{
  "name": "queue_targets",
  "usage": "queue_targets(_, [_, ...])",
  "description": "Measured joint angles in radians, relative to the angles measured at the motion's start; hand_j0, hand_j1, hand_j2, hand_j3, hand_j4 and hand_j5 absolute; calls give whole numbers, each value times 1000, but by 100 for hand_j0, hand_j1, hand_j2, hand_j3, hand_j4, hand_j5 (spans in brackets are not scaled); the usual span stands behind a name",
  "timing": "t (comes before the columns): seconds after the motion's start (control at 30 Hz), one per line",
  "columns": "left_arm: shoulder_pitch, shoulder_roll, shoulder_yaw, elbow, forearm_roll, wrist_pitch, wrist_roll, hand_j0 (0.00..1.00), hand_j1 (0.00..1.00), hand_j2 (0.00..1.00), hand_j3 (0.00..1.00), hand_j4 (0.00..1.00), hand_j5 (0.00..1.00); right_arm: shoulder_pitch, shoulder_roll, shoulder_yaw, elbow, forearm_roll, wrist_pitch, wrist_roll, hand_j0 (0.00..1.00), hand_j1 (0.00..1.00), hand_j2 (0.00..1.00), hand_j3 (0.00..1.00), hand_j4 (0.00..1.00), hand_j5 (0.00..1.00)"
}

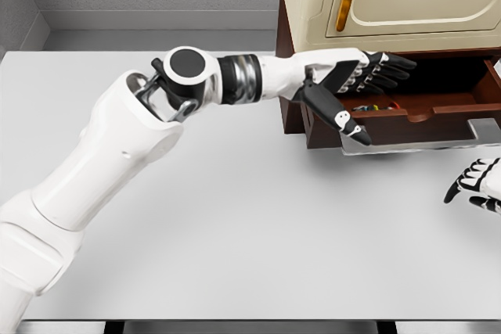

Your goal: Put the switch into the drawer with left arm, and close the drawer with right arm

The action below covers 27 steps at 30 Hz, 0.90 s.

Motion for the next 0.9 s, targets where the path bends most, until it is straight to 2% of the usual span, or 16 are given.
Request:
queue_targets(0.07, [8, 39, 9, -86, 14, 0, 0, 100, 100, 100, 100, 100, 100, 0, -13, 1, 1, -7, 0, 0, 55, 55, 55, 55, 55, 55])
queue_targets(0.13, [6, 106, 15, -179, 69, -14, -1, 100, 100, 100, 100, 100, 100, 0, -31, 1, 1, -14, 0, 0, 55, 55, 55, 55, 55, 55])
queue_targets(0.27, [69, 203, 23, -252, 126, -215, -23, 100, 100, 100, 100, 100, 100, 0, -62, 2, -2, -35, 0, 0, 55, 55, 55, 55, 55, 55])
queue_targets(0.33, [149, 262, 37, -264, 134, -408, -38, 100, 100, 100, 100, 100, 100, 0, -84, 16, -3, -58, 0, 0, 55, 55, 55, 55, 55, 55])
queue_targets(0.47, [264, 387, 97, -274, 142, -820, -49, 100, 100, 100, 100, 100, 100, 0, -117, 39, -7, -94, 0, 2, 54, 54, 54, 54, 54, 54])
queue_targets(0.53, [350, 449, 134, -276, 136, -949, -51, 100, 100, 100, 100, 100, 100, -1, -123, 43, -13, -100, 0, 4, 53, 53, 53, 53, 53, 53])
queue_targets(0.57, [423, 479, 166, -276, 116, -988, -51, 100, 100, 100, 100, 100, 100, -2, -124, 43, -17, -103, 0, 6, 53, 53, 53, 53, 53, 53])
queue_targets(0.6, [528, 502, 219, -274, 85, -1014, -52, 100, 100, 100, 100, 100, 100, -4, -125, 42, -22, -103, 0, 8, 53, 53, 53, 53, 53, 53])
queue_targets(0.67, [727, 525, 376, -254, -49, -1050, -52, 100, 100, 100, 100, 100, 100, -10, -126, 39, -28, -103, 0, 11, 53, 53, 53, 53, 53, 53])
queue_targets(0.7, [752, 532, 449, -227, -105, -1062, -53, 100, 100, 100, 100, 100, 100, -17, -127, 38, -30, -105, 0, 12, 53, 53, 53, 53, 53, 53])
queue_targets(0.77, [756, 535, 544, -144, -169, -1073, -53, 100, 100, 100, 100, 100, 100, -22, -127, 37, -33, -105, 0, 14, 53, 53, 53, 53, 53, 53])
queue_targets(0.83, [776, 527, 594, -56, -205, -1079, -53, 100, 100, 100, 100, 100, 100, -33, -126, 37, -34, -92, 0, 19, 53, 53, 53, 53, 53, 53])
queue_targets(0.9, [769, 516, 621, 52, -224, -1082, -53, 100, 100, 100, 100, 100, 100, -32, -125, 35, -37, -93, 0, 21, 53, 53, 53, 53, 53, 53])
